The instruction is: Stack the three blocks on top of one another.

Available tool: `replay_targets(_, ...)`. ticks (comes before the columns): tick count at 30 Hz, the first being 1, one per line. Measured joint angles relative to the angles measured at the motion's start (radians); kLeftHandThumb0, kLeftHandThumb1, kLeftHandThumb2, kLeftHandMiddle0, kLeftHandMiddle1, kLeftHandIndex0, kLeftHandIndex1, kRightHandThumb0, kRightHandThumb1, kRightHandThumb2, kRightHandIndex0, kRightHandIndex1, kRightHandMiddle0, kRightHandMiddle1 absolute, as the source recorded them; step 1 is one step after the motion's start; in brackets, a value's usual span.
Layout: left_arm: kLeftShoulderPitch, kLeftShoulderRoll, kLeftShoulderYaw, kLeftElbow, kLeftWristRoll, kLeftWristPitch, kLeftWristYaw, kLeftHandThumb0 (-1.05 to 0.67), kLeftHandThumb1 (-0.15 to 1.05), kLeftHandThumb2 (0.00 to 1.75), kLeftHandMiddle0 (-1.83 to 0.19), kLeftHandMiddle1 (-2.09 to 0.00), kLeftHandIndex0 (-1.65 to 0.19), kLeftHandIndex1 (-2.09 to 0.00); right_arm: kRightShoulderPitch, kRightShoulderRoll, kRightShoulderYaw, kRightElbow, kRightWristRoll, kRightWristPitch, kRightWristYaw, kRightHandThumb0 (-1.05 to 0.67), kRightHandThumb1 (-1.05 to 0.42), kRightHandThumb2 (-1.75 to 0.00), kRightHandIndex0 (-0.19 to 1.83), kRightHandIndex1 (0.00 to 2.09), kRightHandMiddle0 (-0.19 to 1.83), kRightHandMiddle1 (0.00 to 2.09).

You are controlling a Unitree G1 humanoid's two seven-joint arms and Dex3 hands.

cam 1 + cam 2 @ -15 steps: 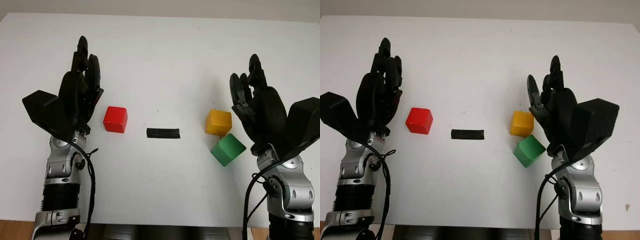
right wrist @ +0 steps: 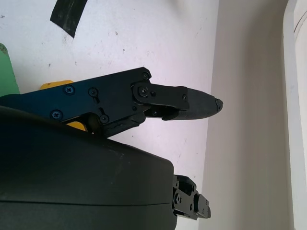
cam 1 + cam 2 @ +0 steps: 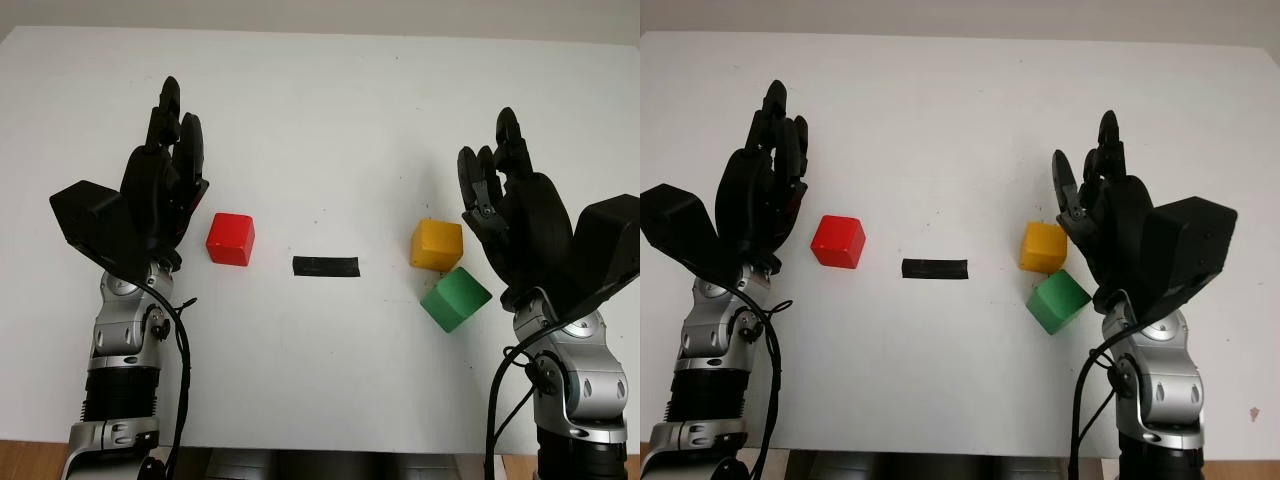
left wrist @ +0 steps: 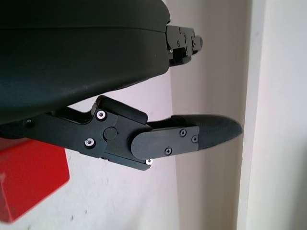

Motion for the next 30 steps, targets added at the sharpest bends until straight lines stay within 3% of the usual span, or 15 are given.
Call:
replay_targets(3, 0.001, 0.086, -0.018, -0.002, 0.106, -0.057, -0.012, -0.69, 1.05, 0.27, -0.39, -0.25, -0.34, -0.25, 0.0, 0.0, 0.0, 0.001, 0.0, 0.0, -0.001, -0.56, -1.05, -0.46, -0.19, 0.0, -0.19, 0.0)
replay_targets(8, -0.001, 0.283, -0.045, -0.007, 0.204, -0.16, -0.147, -0.69, 1.01, 0.08, -0.26, -0.09, -0.47, -0.22, 0.0, 0.001, -0.001, 0.001, 0.0, -0.001, 0.0, -0.56, -1.05, -0.47, -0.19, 0.0, -0.19, 0.0)
replay_targets(15, -0.049, 0.491, -0.104, 0.002, 0.327, -0.195, -0.296, -0.77, 0.97, 0.05, -0.16, -0.03, -0.47, -0.1, 0.0, 0.001, 0.0, 0.001, 0.002, -0.006, 0.012, -0.54, -1.05, -0.49, -0.19, 0.0, -0.19, 0.0)
replay_targets(20, -0.055, 0.554, -0.165, -0.021, 0.419, -0.185, -0.348, -0.78, 0.95, 0.05, -0.09, -0.02, -0.38, -0.04, 0.0, 0.001, 0.0, 0.001, 0.002, -0.006, 0.011, -0.54, -1.05, -0.49, -0.19, 0.0, -0.19, 0.0)
replay_targets(30, -0.05, 0.6, -0.242, -0.087, 0.547, -0.12, -0.424, -0.86, 0.99, 0.06, 0.04, -0.03, -0.23, -0.01, 0.0, 0.002, 0.002, -0.003, 0.0, -0.002, 0.006, -0.55, -1.05, -0.49, -0.19, 0.0, -0.19, 0.0)
